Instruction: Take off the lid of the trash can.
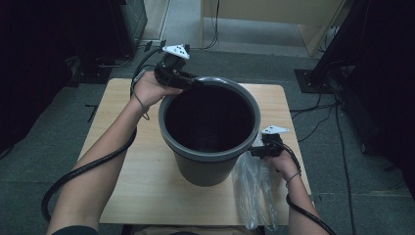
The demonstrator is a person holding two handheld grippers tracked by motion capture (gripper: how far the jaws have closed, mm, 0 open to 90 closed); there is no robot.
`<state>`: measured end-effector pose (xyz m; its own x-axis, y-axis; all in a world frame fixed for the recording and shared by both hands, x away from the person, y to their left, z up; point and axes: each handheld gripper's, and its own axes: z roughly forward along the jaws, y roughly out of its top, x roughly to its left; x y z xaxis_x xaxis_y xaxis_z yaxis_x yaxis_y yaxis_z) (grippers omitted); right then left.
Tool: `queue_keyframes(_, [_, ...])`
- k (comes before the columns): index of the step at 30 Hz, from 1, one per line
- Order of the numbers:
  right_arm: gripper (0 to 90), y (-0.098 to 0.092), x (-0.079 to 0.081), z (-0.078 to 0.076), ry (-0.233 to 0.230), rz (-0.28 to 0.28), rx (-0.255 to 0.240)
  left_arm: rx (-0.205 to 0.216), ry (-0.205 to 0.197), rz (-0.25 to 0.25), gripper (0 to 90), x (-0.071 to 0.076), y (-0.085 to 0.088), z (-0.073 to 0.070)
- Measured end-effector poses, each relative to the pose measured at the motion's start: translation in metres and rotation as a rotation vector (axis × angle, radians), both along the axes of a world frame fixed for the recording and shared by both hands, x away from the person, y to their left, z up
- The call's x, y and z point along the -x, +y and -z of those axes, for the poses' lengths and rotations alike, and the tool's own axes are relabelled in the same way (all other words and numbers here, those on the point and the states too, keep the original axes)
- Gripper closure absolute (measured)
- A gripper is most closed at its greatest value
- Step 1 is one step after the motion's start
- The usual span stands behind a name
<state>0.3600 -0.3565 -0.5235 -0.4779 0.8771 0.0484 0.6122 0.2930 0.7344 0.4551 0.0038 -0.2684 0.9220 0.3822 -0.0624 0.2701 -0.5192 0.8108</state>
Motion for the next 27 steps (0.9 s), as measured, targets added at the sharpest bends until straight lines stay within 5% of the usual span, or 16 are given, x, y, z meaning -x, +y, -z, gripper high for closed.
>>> queue_keyframes(5, [11.8,0.0,0.0,0.0,0.0,0.0,0.003,0.008,0.017,-0.013,74.1,0.002,0.005,-0.011])
queue_keyframes(15, [11.8,0.0,0.0,0.0,0.001,-0.001,0.003,-0.009,0.209,-0.097,78.0,-0.002,0.023,-0.023])
queue_keyframes(27, [11.9,0.0,0.0,0.0,0.0,-0.001,0.004,-0.001,0.204,-0.125,77.9,-0.001,0.04,-0.027])
